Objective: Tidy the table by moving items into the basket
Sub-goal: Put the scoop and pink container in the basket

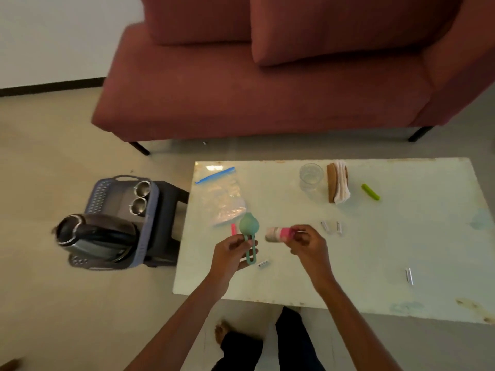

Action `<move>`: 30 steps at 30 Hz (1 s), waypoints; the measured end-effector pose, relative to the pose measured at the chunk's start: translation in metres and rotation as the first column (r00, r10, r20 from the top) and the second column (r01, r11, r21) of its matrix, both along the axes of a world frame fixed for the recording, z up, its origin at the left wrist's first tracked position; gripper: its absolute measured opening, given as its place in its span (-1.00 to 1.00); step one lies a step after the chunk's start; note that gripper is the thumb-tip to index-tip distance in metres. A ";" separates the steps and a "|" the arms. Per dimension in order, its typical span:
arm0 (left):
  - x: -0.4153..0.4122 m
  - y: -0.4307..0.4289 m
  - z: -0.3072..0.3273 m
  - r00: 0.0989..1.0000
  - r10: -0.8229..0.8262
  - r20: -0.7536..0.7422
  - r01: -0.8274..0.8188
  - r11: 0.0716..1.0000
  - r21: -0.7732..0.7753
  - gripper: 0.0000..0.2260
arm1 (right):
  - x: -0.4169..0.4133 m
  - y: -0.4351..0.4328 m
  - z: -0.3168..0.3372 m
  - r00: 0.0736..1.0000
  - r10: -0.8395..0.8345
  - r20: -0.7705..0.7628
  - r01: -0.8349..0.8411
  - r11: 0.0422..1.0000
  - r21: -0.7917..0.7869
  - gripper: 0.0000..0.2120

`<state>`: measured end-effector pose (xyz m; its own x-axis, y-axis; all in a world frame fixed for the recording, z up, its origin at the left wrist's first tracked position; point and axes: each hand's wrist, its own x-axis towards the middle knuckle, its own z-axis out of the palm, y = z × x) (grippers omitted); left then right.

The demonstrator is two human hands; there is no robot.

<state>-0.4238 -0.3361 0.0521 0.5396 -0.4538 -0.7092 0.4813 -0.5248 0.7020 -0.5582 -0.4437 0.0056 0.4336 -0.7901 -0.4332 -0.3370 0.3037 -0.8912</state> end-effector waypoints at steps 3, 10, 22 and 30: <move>0.011 0.037 0.021 0.999 0.043 0.006 -0.043 0.999 -0.003 -0.90 | 0.020 0.032 0.032 0.997 0.083 0.008 -0.083 0.996 0.023 -0.83; 0.058 0.155 0.052 0.978 0.210 -0.001 -0.210 0.977 -0.047 -0.89 | 0.084 0.105 0.081 0.966 0.257 -0.026 -0.257 0.966 0.011 -0.91; 0.157 0.351 0.079 0.928 0.362 0.088 -0.350 0.928 -0.128 -0.90 | 0.233 0.251 0.076 0.964 0.255 -0.072 -0.262 0.960 -0.103 -0.79; 0.223 0.370 0.075 0.938 0.335 0.091 -0.323 0.938 -0.125 -0.84 | 0.298 0.258 0.043 0.963 0.164 -0.214 -0.209 0.956 -0.207 -0.74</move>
